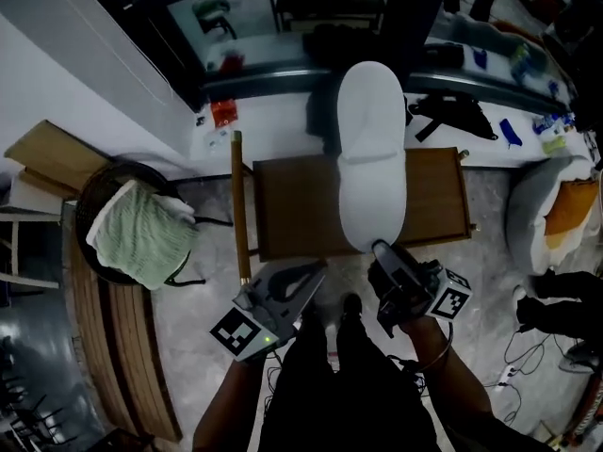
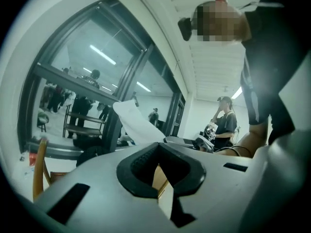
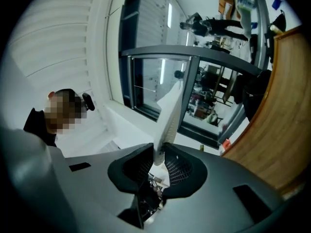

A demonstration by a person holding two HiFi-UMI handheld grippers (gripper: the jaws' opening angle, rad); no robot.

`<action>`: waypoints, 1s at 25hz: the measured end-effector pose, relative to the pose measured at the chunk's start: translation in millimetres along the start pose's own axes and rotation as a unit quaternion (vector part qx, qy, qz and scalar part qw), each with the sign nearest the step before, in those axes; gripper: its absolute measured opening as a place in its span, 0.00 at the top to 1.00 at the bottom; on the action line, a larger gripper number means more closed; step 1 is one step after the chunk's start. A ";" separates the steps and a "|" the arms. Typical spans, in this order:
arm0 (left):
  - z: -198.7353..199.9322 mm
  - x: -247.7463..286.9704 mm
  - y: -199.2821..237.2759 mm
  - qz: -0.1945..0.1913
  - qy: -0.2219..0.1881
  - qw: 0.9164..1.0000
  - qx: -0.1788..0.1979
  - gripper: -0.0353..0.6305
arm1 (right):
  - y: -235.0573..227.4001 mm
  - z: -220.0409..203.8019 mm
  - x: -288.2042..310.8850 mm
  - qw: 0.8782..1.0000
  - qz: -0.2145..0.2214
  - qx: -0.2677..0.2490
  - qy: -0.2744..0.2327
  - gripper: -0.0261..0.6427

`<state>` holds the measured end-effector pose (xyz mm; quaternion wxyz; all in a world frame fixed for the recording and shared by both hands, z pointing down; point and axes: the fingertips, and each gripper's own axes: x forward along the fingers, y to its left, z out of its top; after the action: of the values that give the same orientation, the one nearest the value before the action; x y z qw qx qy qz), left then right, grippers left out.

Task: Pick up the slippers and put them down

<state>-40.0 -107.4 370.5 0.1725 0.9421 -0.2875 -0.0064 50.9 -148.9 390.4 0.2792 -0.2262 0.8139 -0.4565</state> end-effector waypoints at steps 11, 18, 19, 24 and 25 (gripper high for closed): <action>-99.6 6.5 25.5 0.033 0.029 0.998 -0.044 0.94 | -84.6 -62.8 -32.5 0.997 -0.050 0.063 0.018 0.85; -154.2 16.2 31.1 0.032 0.035 0.997 -0.065 0.94 | -140.2 -92.6 -56.4 0.994 -0.066 0.081 0.022 0.85; -160.9 17.0 31.0 0.032 0.035 0.996 -0.069 0.94 | -147.3 -98.3 -60.0 0.994 -0.069 0.086 0.023 0.85; -191.0 17.7 25.4 0.025 0.042 0.995 -0.089 0.94 | -173.0 -116.3 -68.8 0.991 -0.085 0.100 0.016 0.85; -197.6 17.2 24.2 0.024 0.044 0.994 -0.093 0.94 | -177.2 -118.2 -70.2 0.991 -0.086 0.100 0.015 0.84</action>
<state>-16.8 -72.1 565.7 0.2722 0.9140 -0.3006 0.0129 44.9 -117.5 612.4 0.2483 -0.2592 0.7459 -0.5611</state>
